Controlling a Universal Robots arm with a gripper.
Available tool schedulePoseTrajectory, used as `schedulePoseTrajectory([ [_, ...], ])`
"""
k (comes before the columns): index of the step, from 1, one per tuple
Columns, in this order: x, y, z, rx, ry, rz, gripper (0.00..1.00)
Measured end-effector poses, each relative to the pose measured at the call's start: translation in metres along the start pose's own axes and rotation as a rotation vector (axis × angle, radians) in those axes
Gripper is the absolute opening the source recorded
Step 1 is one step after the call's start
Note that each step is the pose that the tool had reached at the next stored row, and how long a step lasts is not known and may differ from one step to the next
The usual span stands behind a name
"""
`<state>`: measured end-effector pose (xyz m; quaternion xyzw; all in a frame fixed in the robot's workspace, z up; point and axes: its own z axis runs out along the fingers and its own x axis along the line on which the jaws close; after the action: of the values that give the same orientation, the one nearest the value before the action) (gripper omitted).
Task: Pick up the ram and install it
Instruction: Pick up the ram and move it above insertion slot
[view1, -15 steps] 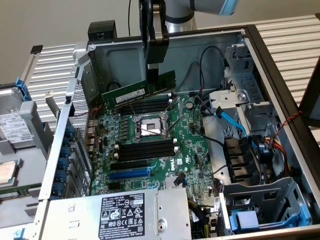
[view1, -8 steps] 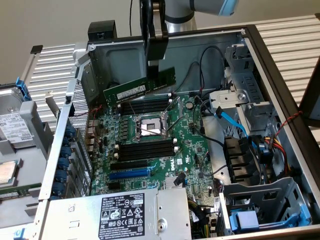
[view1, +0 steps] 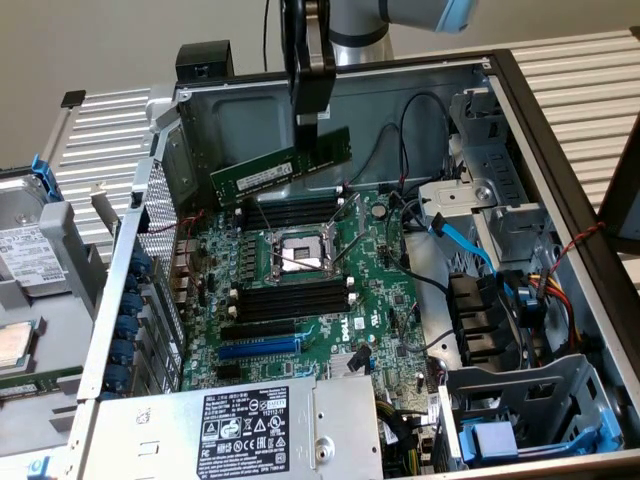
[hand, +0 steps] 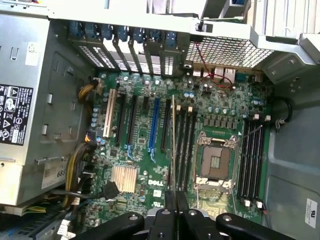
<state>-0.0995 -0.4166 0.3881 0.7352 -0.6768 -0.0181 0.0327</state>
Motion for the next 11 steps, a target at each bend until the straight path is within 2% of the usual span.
schedulePoseTrajectory([
  [11, -0.015, -0.0016, 0.0045, 0.0103, -0.0126, 0.002, 0.12],
])
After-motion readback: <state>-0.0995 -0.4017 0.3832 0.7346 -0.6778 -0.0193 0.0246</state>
